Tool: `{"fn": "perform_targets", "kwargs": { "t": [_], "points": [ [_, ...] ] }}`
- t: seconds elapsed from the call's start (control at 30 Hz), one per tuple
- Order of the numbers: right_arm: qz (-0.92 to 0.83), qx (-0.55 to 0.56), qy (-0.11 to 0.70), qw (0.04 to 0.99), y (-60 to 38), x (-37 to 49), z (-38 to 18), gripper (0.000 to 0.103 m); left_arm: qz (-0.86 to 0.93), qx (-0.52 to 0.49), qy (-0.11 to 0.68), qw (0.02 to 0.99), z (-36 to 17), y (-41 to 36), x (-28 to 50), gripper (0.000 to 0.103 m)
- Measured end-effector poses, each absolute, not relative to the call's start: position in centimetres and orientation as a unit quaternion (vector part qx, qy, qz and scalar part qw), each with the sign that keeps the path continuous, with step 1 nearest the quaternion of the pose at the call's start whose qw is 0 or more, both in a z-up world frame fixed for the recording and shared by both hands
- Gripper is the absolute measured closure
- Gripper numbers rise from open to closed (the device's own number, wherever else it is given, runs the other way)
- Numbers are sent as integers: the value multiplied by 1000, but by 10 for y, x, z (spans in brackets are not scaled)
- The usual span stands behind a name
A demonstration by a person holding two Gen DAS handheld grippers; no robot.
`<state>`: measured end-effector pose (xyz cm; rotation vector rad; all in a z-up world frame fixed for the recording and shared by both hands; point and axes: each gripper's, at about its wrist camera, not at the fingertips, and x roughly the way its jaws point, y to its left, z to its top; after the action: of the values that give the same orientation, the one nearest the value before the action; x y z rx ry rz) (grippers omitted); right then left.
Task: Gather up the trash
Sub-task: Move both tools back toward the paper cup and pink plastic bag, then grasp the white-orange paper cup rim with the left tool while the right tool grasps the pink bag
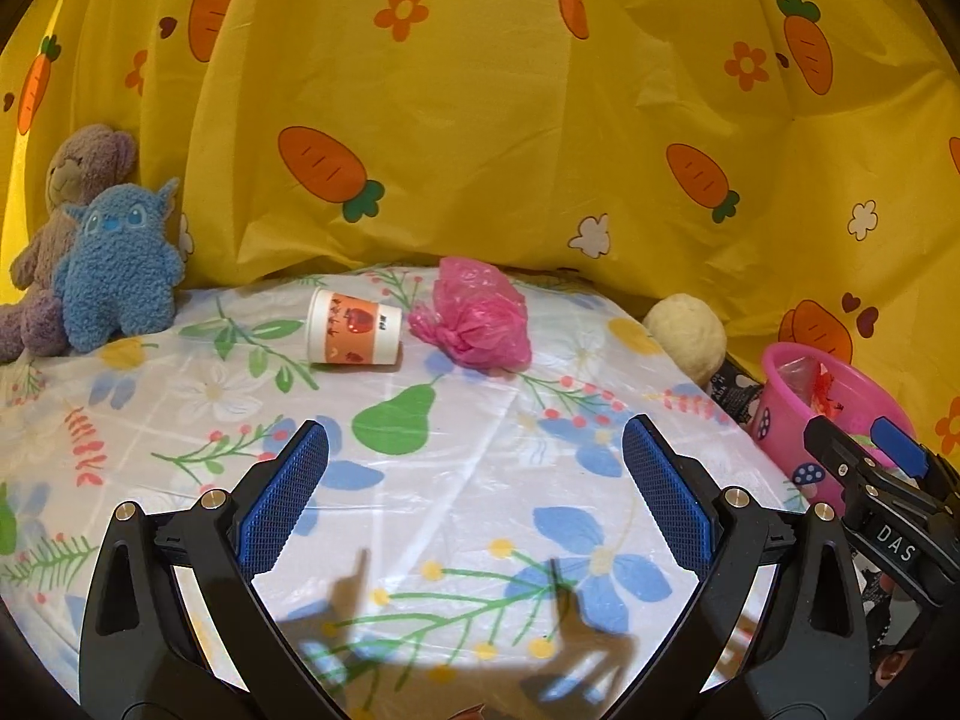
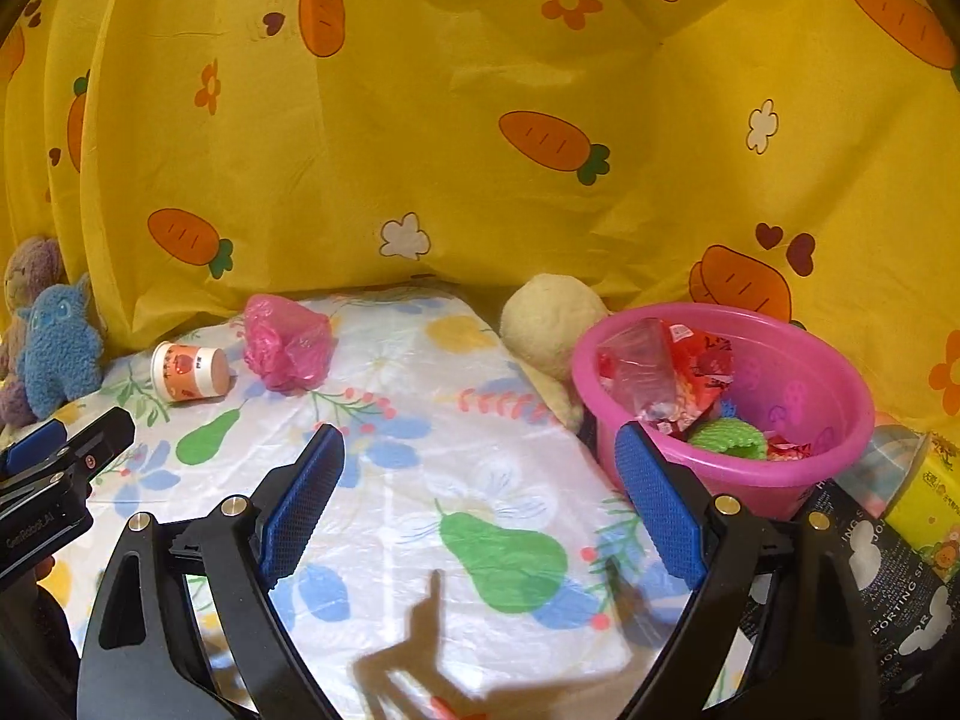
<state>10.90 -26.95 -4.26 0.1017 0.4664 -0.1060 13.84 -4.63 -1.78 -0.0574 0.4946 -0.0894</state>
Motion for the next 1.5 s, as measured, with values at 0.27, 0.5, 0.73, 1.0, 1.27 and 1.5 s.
{"fn": "perform_targets", "kwargs": {
  "t": [0.27, 0.5, 0.73, 1.0, 1.27, 1.5],
  "points": [
    [-16, 32, 235, 971, -224, 132, -39, 14, -6, -37, 242, 969, -15, -1, 148, 6],
    [9, 21, 242, 970, -189, 166, -37, 14, 18, -37, 244, 969, -14, 33, 168, 6],
    [30, 11, 258, 966, -161, 215, -38, 15, 12, -35, 248, 968, -17, 53, 199, 6],
    [39, 8, 293, 955, -141, 275, -62, 22, -2, -31, 256, 966, -26, 61, 238, 6],
    [36, 5, 312, 949, -130, 318, -79, 36, -34, -33, 272, 961, -41, 61, 282, 6],
    [55, 12, 327, 944, -132, 335, -88, 65, -55, -52, 304, 950, -59, 66, 313, 23]
  ]
}}
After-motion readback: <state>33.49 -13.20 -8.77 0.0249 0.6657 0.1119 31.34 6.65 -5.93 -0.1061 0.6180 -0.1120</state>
